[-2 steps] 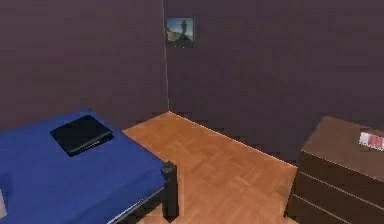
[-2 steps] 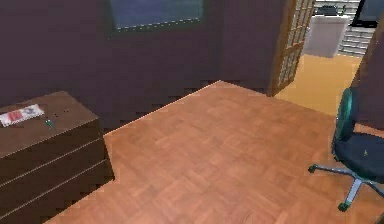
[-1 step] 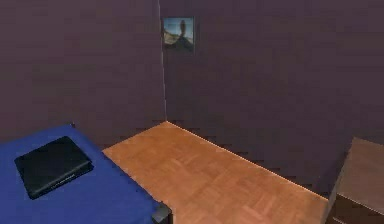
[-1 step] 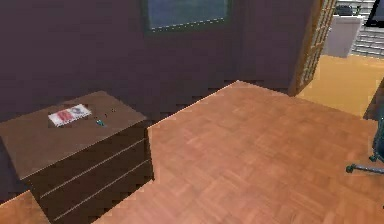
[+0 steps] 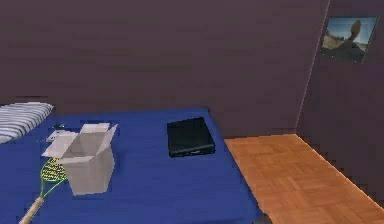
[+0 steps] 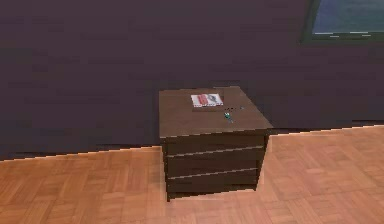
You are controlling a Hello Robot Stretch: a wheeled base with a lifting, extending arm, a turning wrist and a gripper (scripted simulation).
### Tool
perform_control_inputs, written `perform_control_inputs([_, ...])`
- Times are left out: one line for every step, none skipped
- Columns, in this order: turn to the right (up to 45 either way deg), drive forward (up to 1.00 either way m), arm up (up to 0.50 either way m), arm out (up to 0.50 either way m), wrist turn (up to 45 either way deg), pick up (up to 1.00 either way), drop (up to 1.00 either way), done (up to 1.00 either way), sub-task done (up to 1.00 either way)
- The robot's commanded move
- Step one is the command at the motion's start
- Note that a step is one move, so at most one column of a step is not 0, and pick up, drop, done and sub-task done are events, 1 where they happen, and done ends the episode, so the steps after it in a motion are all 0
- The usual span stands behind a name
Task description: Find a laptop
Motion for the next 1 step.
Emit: perform_control_inputs([0.0,0.00,0.00,0.00,0.0,0.00,0.00,1.00,0.00])
